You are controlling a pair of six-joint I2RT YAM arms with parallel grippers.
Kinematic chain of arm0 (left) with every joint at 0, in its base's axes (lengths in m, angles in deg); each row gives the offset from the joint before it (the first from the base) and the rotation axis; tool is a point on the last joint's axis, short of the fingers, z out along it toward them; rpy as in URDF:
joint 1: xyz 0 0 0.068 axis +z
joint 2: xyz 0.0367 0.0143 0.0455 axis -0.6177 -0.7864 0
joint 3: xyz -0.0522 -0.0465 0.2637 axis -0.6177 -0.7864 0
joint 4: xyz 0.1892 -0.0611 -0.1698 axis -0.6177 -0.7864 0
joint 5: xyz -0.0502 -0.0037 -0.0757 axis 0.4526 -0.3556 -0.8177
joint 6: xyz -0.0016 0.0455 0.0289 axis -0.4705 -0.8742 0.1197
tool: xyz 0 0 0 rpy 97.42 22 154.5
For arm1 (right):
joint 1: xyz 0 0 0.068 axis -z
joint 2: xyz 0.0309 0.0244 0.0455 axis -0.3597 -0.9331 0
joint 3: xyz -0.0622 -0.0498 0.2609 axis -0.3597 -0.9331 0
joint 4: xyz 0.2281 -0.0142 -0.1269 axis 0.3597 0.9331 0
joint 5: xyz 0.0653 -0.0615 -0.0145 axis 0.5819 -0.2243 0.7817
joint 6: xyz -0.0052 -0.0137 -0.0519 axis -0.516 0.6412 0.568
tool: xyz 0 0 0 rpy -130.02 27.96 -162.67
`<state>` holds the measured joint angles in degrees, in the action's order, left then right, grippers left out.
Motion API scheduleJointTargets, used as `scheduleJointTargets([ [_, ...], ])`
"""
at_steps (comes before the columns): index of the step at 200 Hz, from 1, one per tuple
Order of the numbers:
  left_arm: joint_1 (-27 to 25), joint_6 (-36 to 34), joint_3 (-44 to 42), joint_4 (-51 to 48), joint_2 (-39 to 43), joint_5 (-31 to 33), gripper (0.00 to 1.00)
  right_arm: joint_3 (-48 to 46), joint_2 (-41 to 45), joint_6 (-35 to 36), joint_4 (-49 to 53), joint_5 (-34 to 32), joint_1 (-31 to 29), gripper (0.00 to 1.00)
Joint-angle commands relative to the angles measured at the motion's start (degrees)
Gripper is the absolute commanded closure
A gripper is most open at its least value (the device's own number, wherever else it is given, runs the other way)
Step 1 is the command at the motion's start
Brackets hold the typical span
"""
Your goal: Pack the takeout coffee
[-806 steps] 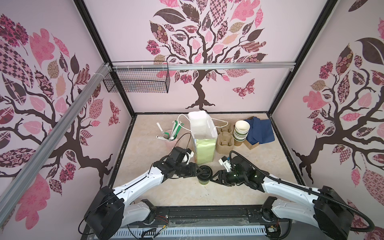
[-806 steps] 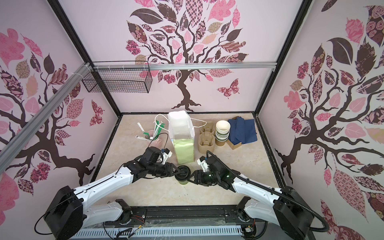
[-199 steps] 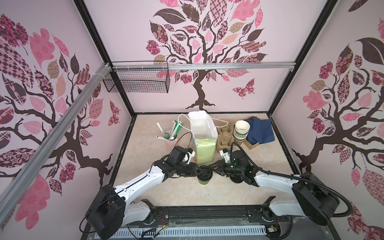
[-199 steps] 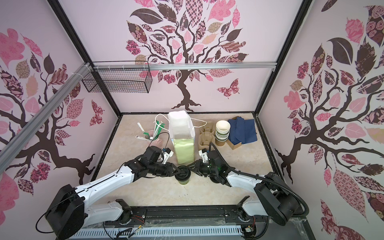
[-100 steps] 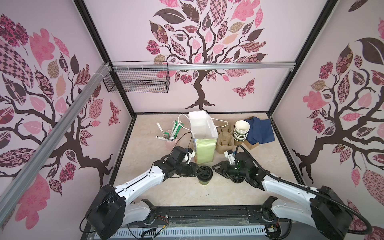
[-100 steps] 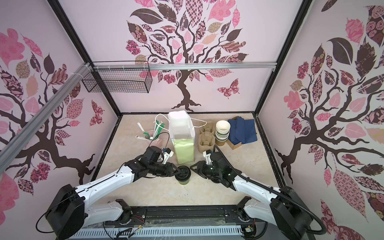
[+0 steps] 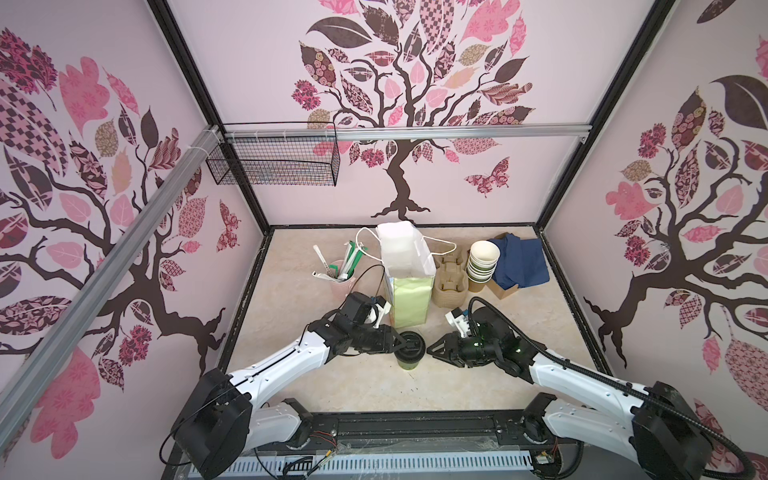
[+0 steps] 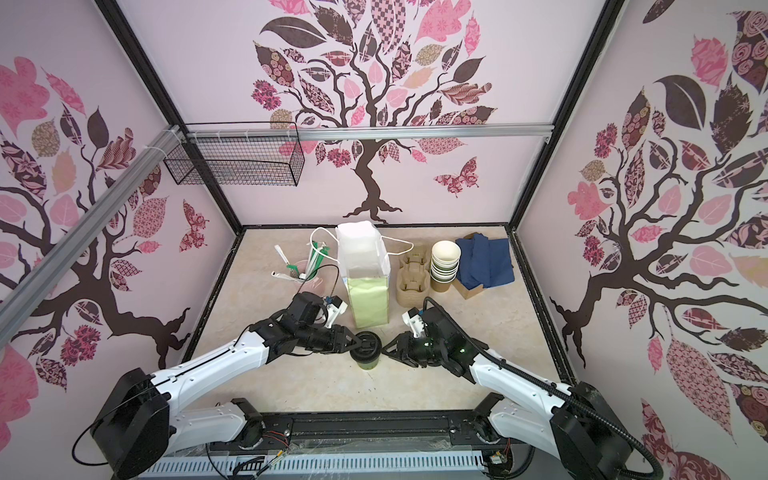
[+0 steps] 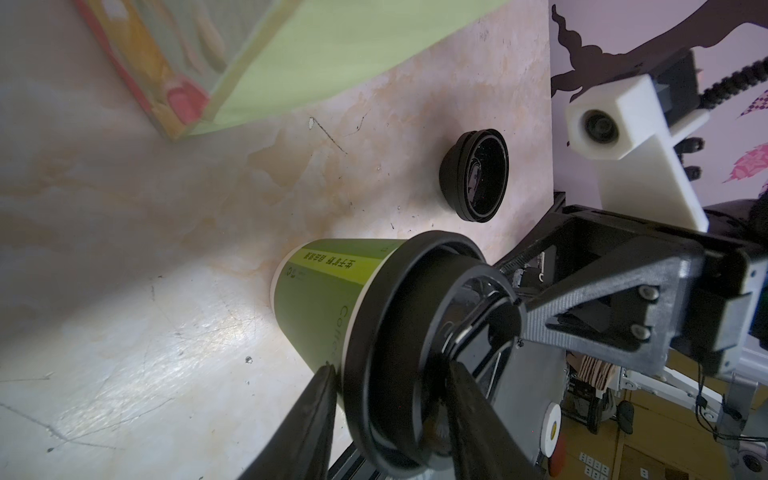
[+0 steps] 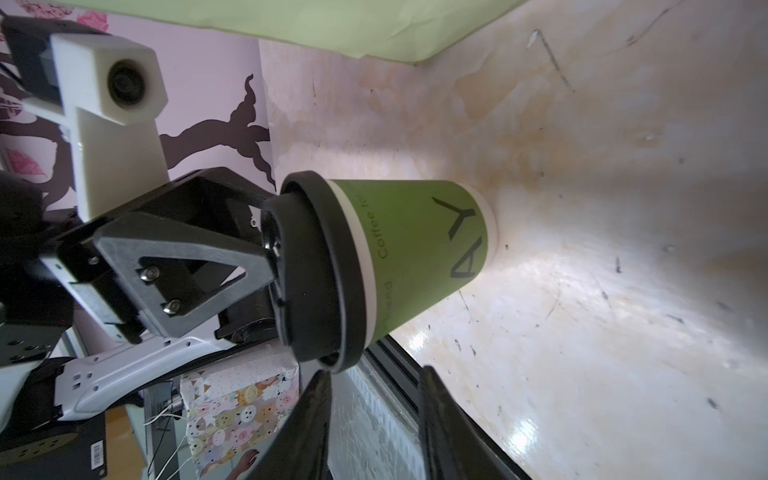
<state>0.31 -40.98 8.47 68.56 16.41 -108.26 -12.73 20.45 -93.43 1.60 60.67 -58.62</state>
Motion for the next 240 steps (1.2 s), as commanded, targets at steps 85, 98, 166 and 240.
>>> scheduleJointTargets([
  [85,-0.3,-1.1,-2.5,-8.3,-1.9,4.6,0.55,-2.7,-5.3,-4.7,-12.9,5.3,-0.2,0.70],
  [98,-0.3,-1.1,-2.5,-8.2,-2.1,4.6,0.56,-2.6,-6.0,-4.4,-12.2,4.6,-0.2,0.72],
  [166,-0.3,-1.1,-2.7,-8.5,-2.3,4.9,0.57,-4.9,-10.5,-0.5,-5.6,-0.3,-0.2,0.82],
  [240,-0.3,-1.3,-2.7,-9.3,-1.9,5.7,0.58,-3.5,-12.1,2.8,3.0,-4.2,-0.2,0.81],
])
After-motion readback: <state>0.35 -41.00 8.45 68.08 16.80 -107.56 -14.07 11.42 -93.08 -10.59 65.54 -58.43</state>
